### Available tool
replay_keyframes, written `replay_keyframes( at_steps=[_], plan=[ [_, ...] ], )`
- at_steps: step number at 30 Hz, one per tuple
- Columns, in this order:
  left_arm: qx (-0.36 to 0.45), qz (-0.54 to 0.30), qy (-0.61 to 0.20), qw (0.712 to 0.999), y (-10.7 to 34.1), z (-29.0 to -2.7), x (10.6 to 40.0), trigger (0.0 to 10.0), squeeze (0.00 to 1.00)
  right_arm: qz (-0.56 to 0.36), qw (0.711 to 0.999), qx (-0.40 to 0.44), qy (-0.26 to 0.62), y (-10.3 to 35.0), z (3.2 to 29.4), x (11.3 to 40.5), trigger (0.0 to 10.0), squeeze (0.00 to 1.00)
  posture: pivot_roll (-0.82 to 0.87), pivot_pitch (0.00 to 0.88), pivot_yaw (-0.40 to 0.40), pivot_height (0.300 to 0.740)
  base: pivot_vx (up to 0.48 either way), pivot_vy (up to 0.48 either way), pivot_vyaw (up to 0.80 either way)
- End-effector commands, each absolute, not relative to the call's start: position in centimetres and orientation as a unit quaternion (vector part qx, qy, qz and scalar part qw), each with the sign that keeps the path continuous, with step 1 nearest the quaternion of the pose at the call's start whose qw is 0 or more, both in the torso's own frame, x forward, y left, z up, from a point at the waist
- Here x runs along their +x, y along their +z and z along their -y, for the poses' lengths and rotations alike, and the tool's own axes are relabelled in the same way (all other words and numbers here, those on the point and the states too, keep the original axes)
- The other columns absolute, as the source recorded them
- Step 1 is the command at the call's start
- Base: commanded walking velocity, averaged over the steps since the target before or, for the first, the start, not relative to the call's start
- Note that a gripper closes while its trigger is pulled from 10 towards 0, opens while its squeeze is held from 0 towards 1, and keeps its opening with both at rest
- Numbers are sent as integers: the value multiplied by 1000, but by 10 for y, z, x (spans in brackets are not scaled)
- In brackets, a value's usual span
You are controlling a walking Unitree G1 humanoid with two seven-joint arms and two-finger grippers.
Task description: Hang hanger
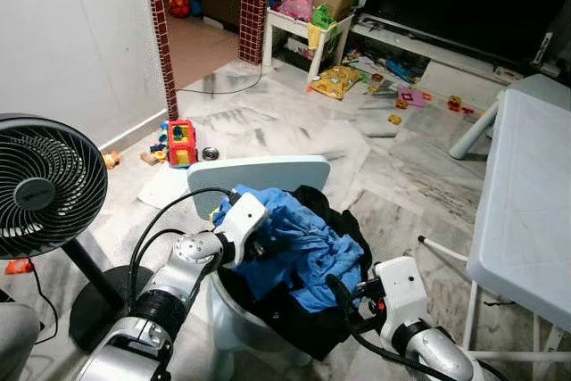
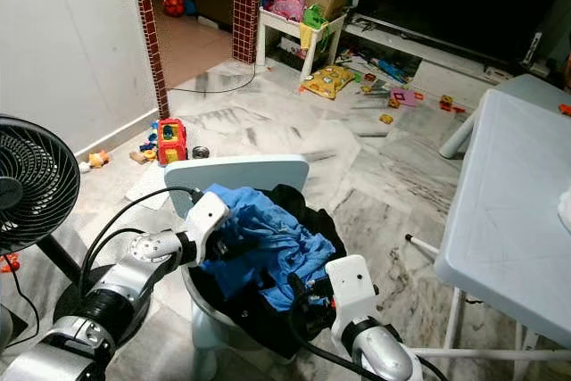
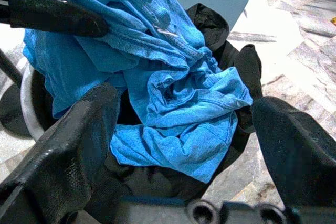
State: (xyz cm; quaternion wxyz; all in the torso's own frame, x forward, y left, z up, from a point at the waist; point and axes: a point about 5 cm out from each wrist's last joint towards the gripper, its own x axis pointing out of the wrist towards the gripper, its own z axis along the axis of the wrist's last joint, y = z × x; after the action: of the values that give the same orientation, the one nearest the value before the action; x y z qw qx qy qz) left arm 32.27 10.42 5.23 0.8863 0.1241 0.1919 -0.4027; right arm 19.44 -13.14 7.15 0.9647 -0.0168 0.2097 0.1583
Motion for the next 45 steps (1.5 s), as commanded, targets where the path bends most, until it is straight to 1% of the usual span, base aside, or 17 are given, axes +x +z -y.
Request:
replay_keyframes(
  at_steps=[1, 4, 10, 11, 12, 13, 14, 15, 26, 32, 37, 45],
  plan=[
    [133, -186, -413, 882, 56, -99, 325, 0, 0, -205, 967, -25, 148, 74, 135, 195, 10000, 0, 21, 0, -103, 740, 0, 0, 0],
    [133, -185, -414, 881, 56, -99, 326, 0, 0, -205, 967, -24, 147, 74, 135, 195, 10000, 0, 21, 0, -103, 740, 0, 0, 0],
    [157, -180, -419, 876, 57, -109, 323, 0, 0, -205, 967, -23, 147, 74, 135, 195, 10000, 0, 33, 3, -100, 740, 0, 0, 0],
    [164, -178, -426, 872, 57, -111, 321, 3137, 0, -205, 967, -22, 147, 74, 135, 195, 10000, 0, 35, 4, -100, 740, 0, 0, 0],
    [159, -176, -431, 871, 58, -112, 320, 2314, 0, -205, 967, -22, 147, 74, 135, 195, 10000, 0, 39, 4, -100, 740, 0, 0, 0],
    [159, -176, -431, 871, 58, -112, 320, 2314, 0, -205, 967, -22, 147, 74, 135, 195, 10000, 0, 39, 4, -100, 740, 0, 0, 0],
    [158, -174, -431, 871, 59, -112, 318, 157, 0, -205, 967, -22, 147, 73, 134, 195, 10000, 0, 42, 3, -101, 740, 0, 0, 0],
    [159, -174, -431, 871, 58, -113, 318, 0, 0, -205, 967, -21, 148, 73, 134, 195, 10000, 0, 42, 3, -101, 740, 0, 0, 0],
    [164, -176, -423, 873, 56, -116, 316, 0, 0, -204, 968, -21, 147, 73, 134, 198, 10000, 0, 46, 0, -99, 740, 0, 0, 0],
    [162, -159, -420, 879, 60, -116, 318, 0, 0, -203, 968, -24, 146, 73, 135, 199, 10000, 0, 46, 0, -101, 740, 0, 0, 0],
    [137, -127, -415, 891, 70, -111, 322, 0, 0, -204, 967, -25, 148, 72, 136, 200, 10000, 0, 49, 0, -110, 740, 0, 0, 0],
    [122, -119, -416, 893, 71, -109, 321, 0, 0, -203, 967, -27, 149, 72, 136, 200, 10000, 0, 50, 0, -111, 740, 0, 0, 0]
  ],
)
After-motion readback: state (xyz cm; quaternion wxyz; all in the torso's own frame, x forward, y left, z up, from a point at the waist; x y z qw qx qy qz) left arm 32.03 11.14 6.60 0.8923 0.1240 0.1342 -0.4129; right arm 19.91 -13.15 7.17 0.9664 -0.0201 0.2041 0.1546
